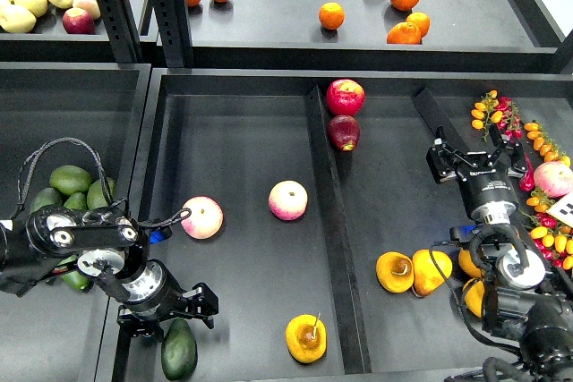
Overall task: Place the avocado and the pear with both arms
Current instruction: 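Close the left gripper around the dark green avocado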
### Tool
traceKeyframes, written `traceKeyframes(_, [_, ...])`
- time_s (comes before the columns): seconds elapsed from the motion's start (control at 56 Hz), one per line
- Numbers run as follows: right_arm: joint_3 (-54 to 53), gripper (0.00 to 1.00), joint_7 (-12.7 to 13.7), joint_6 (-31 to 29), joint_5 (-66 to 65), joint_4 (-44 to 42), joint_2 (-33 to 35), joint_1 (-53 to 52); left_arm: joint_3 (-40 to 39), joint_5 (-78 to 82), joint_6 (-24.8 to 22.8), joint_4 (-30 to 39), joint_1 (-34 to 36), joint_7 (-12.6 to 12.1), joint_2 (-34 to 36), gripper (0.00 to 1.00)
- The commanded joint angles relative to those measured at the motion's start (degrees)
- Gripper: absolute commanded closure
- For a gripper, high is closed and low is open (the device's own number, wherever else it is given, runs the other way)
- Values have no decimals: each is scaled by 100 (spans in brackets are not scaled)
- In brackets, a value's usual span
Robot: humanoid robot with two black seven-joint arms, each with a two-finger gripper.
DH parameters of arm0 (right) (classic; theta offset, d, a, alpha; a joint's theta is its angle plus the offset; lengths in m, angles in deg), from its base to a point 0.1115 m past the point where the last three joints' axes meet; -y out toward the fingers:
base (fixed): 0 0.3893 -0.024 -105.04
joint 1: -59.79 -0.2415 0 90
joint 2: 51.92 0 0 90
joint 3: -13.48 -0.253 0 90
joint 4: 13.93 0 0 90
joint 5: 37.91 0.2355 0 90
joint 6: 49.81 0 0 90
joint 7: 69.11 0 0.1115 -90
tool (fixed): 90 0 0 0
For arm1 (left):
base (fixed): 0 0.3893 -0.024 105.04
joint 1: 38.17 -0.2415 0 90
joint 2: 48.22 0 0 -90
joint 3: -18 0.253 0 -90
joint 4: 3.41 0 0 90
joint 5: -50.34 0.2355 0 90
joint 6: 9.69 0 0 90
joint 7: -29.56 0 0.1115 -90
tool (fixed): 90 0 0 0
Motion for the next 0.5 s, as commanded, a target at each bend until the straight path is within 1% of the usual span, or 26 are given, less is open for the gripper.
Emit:
traceKeyframes(0.0, [0,0,0,0,0,0,0,0,2,2,0,0,-66,0,-2,4])
traceKeyframes(0.482, [0,0,0,0,0,0,0,-9,2,11,0,-18,-242,0,-90,3])
